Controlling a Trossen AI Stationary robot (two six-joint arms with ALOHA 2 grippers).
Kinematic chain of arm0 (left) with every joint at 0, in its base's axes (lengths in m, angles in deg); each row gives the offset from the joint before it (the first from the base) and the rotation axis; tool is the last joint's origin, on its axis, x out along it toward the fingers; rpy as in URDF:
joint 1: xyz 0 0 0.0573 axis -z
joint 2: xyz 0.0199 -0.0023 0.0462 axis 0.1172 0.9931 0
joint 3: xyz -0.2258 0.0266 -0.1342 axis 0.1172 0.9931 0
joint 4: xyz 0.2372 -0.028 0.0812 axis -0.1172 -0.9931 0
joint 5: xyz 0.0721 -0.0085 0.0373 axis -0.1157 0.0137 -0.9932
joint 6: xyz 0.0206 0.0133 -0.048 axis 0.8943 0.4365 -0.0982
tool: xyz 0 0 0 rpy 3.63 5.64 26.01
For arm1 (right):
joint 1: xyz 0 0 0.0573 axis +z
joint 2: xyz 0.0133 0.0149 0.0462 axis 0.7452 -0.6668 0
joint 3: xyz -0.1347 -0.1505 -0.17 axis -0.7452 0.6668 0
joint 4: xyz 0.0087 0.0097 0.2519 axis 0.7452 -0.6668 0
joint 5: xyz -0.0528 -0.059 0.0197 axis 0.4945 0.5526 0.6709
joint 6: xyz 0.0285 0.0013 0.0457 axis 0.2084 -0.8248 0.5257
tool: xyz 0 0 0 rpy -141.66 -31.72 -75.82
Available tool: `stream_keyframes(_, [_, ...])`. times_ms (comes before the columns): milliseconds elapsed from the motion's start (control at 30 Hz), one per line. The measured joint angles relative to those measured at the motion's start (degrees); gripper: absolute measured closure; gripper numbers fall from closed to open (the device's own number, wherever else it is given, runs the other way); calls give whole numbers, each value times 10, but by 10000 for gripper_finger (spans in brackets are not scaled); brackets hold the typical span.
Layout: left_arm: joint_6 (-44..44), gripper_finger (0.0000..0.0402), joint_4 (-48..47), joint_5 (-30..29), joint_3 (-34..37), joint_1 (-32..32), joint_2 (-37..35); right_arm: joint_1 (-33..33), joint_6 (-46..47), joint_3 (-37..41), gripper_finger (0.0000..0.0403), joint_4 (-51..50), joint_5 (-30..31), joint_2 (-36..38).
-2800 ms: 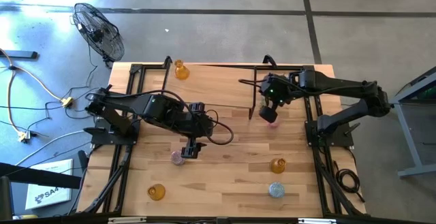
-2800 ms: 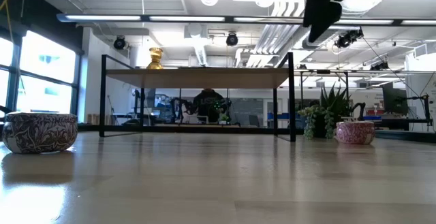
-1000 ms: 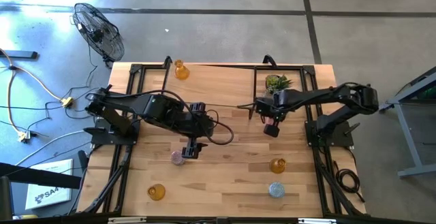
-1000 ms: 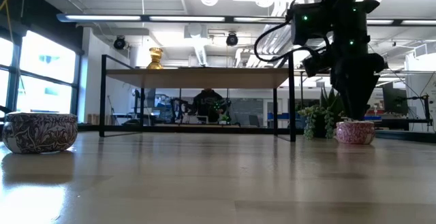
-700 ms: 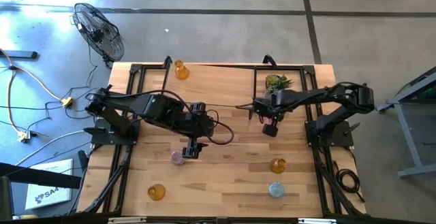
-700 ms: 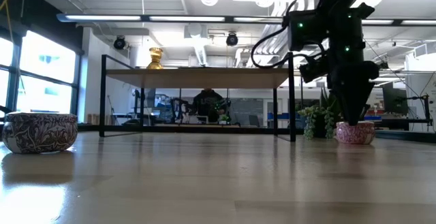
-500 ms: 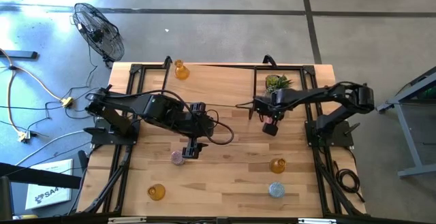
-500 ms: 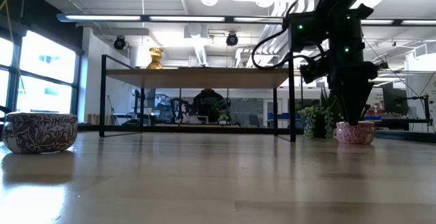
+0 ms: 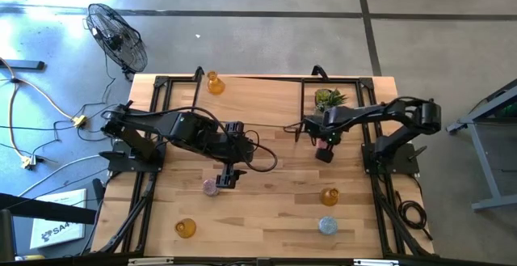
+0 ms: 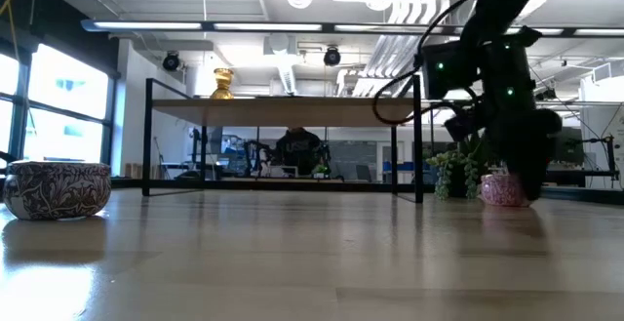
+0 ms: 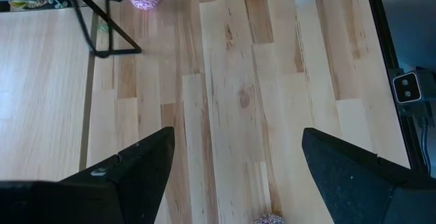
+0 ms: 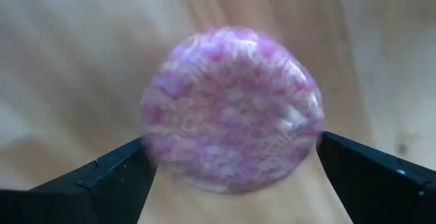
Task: Pick & Place candle stick holders
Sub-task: Put the pink scented candle on the shelf
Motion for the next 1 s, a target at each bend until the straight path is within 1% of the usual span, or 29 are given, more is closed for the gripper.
stream_keyframes(133, [0, 87, 0, 0, 0, 0, 0, 0, 0, 16, 15, 14, -3, 1])
stream_keyframes(300, [0, 87, 1, 0, 0, 0, 0, 0, 0, 16, 15, 34, -5, 2])
stream_keyframes(467, [0, 87, 2, 0, 0, 0, 0, 0, -4, 15, 16, 52, 2, 3])
stream_keyframes(600, [0, 87, 2, 0, 0, 0, 0, 0, -1, 15, 23, 49, 20, 3])
stream_keyframes(733, [-2, 87, 2, 0, 0, 0, 0, 0, 0, 15, 45, 46, 20, 3])
stream_keyframes(967, [-10, 87, 1, 0, 0, 0, 0, 1, 7, 15, 116, 37, 19, 3])
stream_keyframes(1000, [-10, 87, 1, 0, 0, 0, 0, 2, 7, 15, 118, 33, 14, 3])
